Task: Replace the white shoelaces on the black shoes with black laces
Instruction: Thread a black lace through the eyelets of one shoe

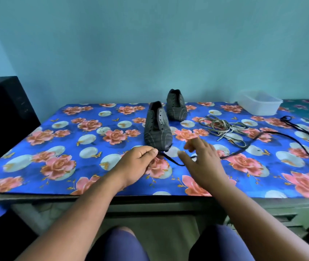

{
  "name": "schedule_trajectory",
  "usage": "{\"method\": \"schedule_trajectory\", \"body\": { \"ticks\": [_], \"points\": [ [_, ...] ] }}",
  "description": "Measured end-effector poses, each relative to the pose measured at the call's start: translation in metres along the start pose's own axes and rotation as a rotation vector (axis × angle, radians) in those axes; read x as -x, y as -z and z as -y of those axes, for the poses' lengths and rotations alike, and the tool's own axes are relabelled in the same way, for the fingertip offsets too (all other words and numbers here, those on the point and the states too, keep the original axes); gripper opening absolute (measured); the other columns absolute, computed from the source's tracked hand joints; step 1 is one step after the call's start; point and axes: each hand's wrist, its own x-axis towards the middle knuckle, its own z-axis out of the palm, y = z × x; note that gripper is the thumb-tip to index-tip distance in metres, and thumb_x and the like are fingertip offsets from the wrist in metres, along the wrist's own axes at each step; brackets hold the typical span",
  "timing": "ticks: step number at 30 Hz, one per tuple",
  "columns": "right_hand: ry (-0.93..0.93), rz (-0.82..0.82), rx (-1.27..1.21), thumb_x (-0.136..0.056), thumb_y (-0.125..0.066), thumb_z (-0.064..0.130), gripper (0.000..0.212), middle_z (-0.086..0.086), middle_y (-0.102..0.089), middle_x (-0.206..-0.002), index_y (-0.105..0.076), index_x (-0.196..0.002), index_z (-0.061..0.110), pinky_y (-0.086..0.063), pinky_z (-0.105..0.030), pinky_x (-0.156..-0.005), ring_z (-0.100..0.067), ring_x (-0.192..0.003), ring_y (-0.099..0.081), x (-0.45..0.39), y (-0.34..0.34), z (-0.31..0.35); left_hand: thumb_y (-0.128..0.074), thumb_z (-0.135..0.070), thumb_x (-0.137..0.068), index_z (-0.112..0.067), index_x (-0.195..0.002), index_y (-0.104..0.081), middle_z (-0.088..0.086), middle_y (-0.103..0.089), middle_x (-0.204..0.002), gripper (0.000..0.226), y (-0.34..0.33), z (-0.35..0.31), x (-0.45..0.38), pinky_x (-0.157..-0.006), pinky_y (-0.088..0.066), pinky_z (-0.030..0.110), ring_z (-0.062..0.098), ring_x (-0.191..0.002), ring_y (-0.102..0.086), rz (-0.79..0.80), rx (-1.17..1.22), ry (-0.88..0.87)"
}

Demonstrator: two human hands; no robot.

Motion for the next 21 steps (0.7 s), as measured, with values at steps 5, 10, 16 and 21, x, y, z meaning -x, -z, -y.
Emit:
{"method": "schedule_trajectory", "body": {
  "ticks": [5, 10, 16, 21],
  "points": [
    [0.159, 0.390, -0.248, -0.102, -0.046, 0.052, 0.032, 0.023, -0.064, -0.080, -0.063, -0.117, 0.029, -0.047, -0.027, -0.071, 0.003, -0.076, -0.059, 0.001, -0.005, 0.032, -0.054, -0.051, -0.100, -0.024, -0.081, -0.071, 0.000, -0.067, -0.078, 0.037, 0.006, -0.002, 0.002, -0.063, -0.046, 0.037, 0.019, -0.069, -0.060, 0.061, -0.380, -0.207],
    [0.190, 0.349, -0.265, -0.102, -0.055, 0.045, 0.032, -0.003, -0.054, -0.068, -0.059, -0.083, 0.019, -0.041, -0.042, -0.056, -0.011, -0.055, -0.042, -0.002, -0.011, 0.029, -0.057, -0.061, -0.094, -0.050, -0.066, -0.064, -0.015, -0.058, -0.069, 0.031, 0.015, 0.006, 0.005, -0.060, -0.041, 0.021, 0.007, -0.065, -0.059, -0.179, -0.308, -0.319],
    [0.210, 0.472, -0.173, -0.103, -0.053, 0.041, 0.023, 0.017, -0.054, -0.063, -0.062, -0.084, 0.032, -0.044, -0.035, -0.058, -0.007, -0.057, -0.048, 0.001, -0.010, 0.021, -0.075, -0.040, -0.084, -0.037, -0.080, -0.080, -0.009, -0.074, -0.077, 0.008, 0.018, 0.008, 0.018, -0.052, -0.046, 0.033, 0.011, -0.054, -0.056, -0.212, -0.063, -0.152],
    [0.186, 0.474, -0.297, -0.102, -0.057, 0.037, 0.016, 0.030, -0.060, -0.065, -0.067, -0.107, 0.026, -0.037, -0.013, -0.052, 0.001, -0.059, -0.053, 0.000, -0.008, 0.028, -0.079, -0.028, -0.080, -0.025, -0.081, -0.081, -0.002, -0.072, -0.071, 0.003, 0.009, 0.004, 0.021, -0.054, -0.040, 0.019, 0.004, -0.055, -0.050, -0.121, 0.089, -0.149]
  ]
}}
